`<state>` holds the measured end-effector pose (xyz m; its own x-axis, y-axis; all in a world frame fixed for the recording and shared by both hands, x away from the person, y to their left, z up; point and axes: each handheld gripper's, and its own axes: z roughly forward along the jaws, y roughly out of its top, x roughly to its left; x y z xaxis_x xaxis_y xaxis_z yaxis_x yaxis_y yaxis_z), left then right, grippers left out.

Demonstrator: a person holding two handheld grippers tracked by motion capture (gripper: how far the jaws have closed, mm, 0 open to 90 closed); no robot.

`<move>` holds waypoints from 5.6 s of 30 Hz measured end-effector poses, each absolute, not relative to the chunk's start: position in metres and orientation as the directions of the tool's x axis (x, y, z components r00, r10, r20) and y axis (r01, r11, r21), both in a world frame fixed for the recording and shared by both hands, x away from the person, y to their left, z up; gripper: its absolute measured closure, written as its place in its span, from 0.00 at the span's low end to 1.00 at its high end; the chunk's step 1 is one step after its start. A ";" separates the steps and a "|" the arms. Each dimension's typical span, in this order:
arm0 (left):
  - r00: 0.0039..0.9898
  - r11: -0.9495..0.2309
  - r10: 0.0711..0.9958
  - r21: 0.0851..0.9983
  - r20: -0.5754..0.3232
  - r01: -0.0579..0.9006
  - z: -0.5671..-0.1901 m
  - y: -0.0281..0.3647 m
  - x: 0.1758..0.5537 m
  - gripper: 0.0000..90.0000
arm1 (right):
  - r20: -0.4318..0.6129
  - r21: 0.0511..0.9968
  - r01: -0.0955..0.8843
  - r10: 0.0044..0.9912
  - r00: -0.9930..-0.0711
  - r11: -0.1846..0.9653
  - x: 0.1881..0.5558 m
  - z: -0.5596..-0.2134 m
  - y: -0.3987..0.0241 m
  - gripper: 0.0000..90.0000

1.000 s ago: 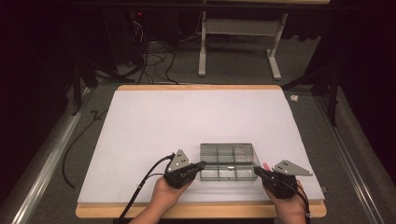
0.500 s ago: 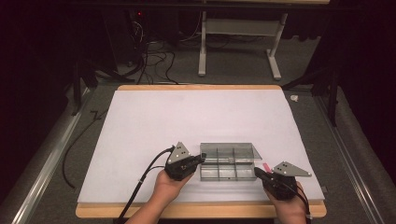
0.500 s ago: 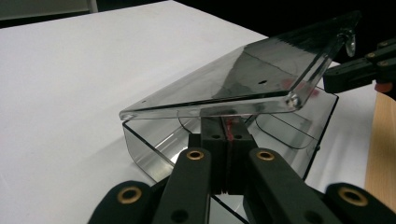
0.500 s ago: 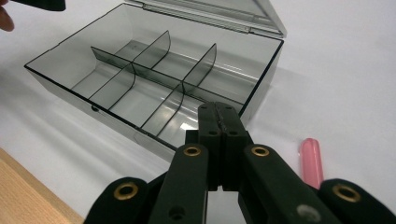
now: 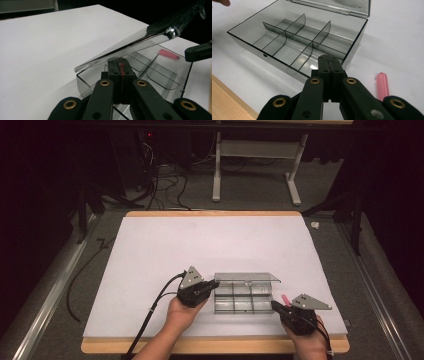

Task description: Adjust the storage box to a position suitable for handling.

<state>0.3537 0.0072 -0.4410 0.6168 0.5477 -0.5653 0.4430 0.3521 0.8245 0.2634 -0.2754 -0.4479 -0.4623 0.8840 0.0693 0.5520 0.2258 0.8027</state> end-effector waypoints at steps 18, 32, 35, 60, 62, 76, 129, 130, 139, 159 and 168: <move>0.601 0.363 0.566 0.825 -0.564 0.433 -0.443 0.000 0.374 1.00 | 0.073 0.802 0.554 0.883 -0.463 0.224 0.263 -0.448 -0.275 1.00; 0.567 0.368 0.596 0.821 -0.569 0.437 -0.451 -0.001 0.389 1.00 | 0.073 0.803 0.552 0.882 -0.465 0.224 0.263 -0.448 -0.276 1.00; 0.561 0.371 0.595 0.816 -0.575 0.443 -0.452 -0.001 0.390 1.00 | 0.074 0.804 0.551 0.882 -0.466 0.224 0.263 -0.449 -0.276 1.00; 0.503 0.378 0.642 0.809 -0.579 0.449 -0.465 0.013 0.396 1.00 | 0.077 0.804 0.553 0.883 -0.462 0.219 0.264 -0.449 -0.276 1.00; 0.498 0.362 0.650 0.811 -0.573 0.460 -0.469 0.019 0.390 1.00 | 0.074 0.804 0.551 0.883 -0.463 0.222 0.264 -0.449 -0.276 1.00; 0.556 0.188 0.651 0.820 -0.516 0.540 -0.485 0.024 0.324 1.00 | 0.061 0.832 0.533 0.928 -0.368 0.156 0.264 -0.441 -0.301 1.00; 0.464 0.204 0.797 0.896 -0.387 0.395 -0.494 0.137 0.369 0.43 | 0.019 0.637 0.763 0.987 -0.159 0.111 0.287 -0.454 -0.346 0.77; 0.466 0.198 0.798 0.897 -0.382 0.396 -0.494 0.137 0.369 0.43 | 0.023 0.627 0.770 0.986 -0.164 0.113 0.288 -0.453 -0.347 0.76; 0.469 0.181 0.802 0.899 -0.370 0.400 -0.495 0.136 0.369 0.42 | 0.019 0.575 0.800 0.975 -0.220 0.169 0.292 -0.452 -0.345 0.72; 0.476 0.174 0.800 0.900 -0.366 0.400 -0.495 0.135 0.368 0.42 | 0.018 0.477 0.845 0.958 -0.285 0.243 0.297 -0.441 -0.341 0.70; 0.475 0.169 0.802 0.900 -0.363 0.402 -0.496 0.135 0.368 0.41 | 0.024 0.427 0.861 0.949 -0.315 0.275 0.299 -0.437 -0.336 0.67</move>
